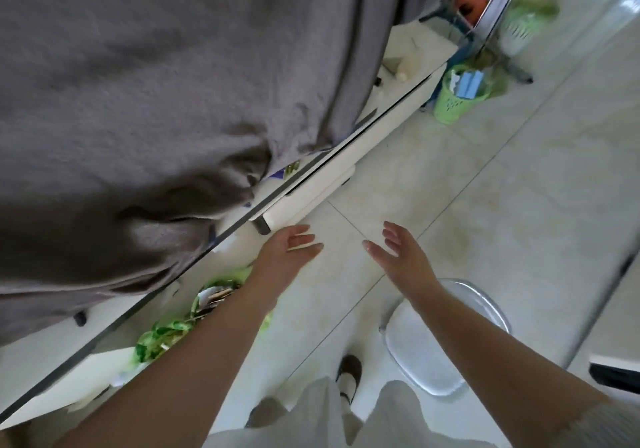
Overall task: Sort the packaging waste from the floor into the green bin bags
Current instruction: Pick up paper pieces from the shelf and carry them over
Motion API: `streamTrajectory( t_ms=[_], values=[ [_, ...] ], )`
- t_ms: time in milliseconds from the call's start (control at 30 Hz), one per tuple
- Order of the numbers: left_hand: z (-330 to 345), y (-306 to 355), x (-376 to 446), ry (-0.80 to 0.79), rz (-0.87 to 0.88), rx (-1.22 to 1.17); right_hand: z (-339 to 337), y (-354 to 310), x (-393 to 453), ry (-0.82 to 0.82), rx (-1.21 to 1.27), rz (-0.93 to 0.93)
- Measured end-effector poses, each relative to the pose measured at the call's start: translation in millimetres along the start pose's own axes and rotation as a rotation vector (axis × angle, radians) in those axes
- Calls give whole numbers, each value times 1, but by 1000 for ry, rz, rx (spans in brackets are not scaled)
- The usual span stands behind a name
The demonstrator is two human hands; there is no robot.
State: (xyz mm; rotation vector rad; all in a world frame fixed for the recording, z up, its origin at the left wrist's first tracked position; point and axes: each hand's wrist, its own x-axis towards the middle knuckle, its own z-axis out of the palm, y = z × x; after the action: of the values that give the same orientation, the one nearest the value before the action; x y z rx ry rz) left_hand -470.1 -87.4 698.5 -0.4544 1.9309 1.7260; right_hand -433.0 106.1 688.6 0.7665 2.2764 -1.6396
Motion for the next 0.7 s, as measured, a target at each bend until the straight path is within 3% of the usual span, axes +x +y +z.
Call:
streamTrajectory(
  t_ms=[400,700],
  values=[
    [123,135,197,-153,70,-60,-121,-79,195,120,-21,-31],
    [234,238,335,-284,34,79,-214,-116,332,198,26,59]
  ],
)
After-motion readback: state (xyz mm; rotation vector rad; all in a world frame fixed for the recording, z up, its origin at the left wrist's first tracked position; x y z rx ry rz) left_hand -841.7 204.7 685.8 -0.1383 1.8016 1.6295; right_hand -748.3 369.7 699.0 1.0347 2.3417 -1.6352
